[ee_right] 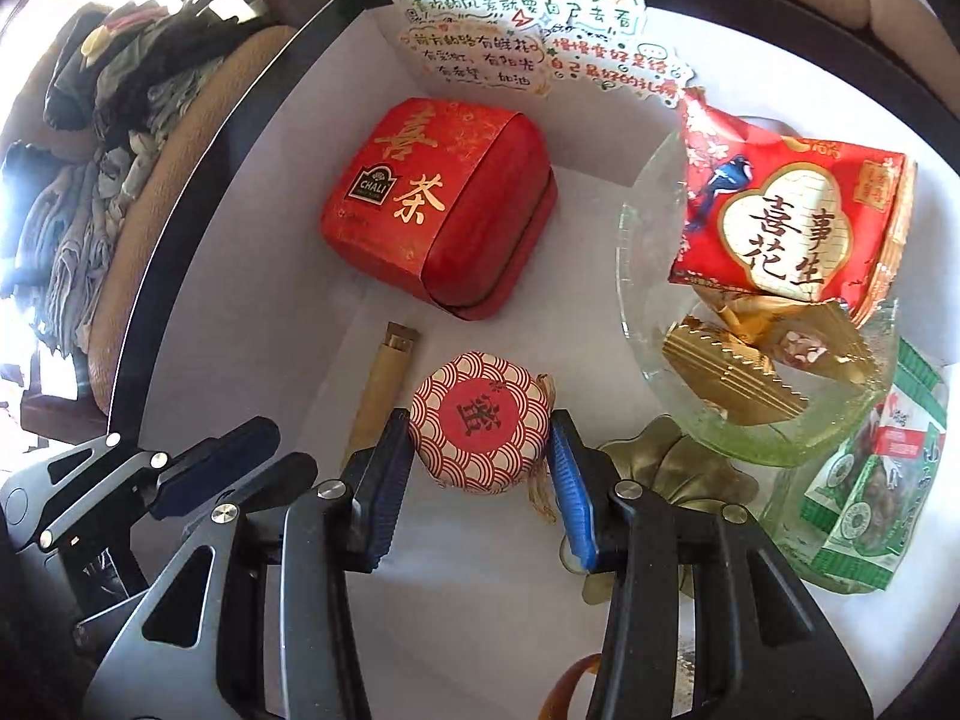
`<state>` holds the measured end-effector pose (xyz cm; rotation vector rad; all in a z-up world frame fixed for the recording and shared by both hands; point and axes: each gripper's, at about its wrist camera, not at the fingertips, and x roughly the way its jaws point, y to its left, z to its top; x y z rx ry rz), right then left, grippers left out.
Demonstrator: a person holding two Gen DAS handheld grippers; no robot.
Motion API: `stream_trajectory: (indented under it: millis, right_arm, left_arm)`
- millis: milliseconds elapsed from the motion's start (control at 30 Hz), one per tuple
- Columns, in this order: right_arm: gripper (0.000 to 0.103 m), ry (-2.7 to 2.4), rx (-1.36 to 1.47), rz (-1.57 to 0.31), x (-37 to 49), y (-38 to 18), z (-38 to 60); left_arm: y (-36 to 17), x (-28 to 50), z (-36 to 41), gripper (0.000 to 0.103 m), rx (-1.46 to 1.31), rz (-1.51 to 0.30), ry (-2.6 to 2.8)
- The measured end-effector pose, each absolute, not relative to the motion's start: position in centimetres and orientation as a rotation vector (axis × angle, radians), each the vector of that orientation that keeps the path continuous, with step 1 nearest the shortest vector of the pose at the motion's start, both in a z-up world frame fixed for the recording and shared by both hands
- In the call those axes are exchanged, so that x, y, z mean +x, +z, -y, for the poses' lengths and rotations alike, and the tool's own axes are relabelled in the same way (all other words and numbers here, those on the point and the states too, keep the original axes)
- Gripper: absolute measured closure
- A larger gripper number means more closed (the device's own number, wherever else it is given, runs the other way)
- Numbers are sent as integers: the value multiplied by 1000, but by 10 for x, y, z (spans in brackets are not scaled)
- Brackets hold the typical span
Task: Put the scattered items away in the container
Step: 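Lower the pink tin into the box with the right gripper while the left lowers the tube, then open both grippers and lift them out of the white box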
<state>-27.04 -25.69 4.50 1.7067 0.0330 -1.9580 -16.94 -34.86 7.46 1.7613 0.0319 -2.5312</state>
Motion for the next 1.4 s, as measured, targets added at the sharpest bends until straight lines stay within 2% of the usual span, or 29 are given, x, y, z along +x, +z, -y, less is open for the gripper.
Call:
stream_trajectory:
  millis: [433, 533, 633, 900, 1133, 1200, 1300, 1400]
  right_arm:
    - [60, -2057, 1653, -268, -266, 50, 275]
    - [58, -2019, 1692, -386, -259, 47, 280]
    - [58, -2014, 1700, -420, -253, 48, 276]
    - [64, -2026, 1671, -325, -254, 63, 261]
    - [65, -2135, 1629, -369, -259, 70, 260]
    - [65, -2143, 1634, -315, -262, 72, 256]
    - [66, -2107, 1678, -128, -266, 77, 239]
    - [78, -1984, 1699, -49, -262, 79, 232]
  left_arm:
    - [86, -175, 348, 88, 1752, -57, -2587]
    - [89, -172, 348, 88, 1763, -104, -2595]
    - [96, -165, 351, 88, 1770, -169, -2615]
    - [93, -164, 346, 87, 1771, -153, -2606]
    - [93, -162, 347, 87, 1770, -161, -2610]
    - [92, -162, 347, 87, 1770, -169, -2609]
    - [91, -163, 346, 88, 1775, -182, -2605]
    - [91, -162, 347, 87, 1781, -203, -2612]
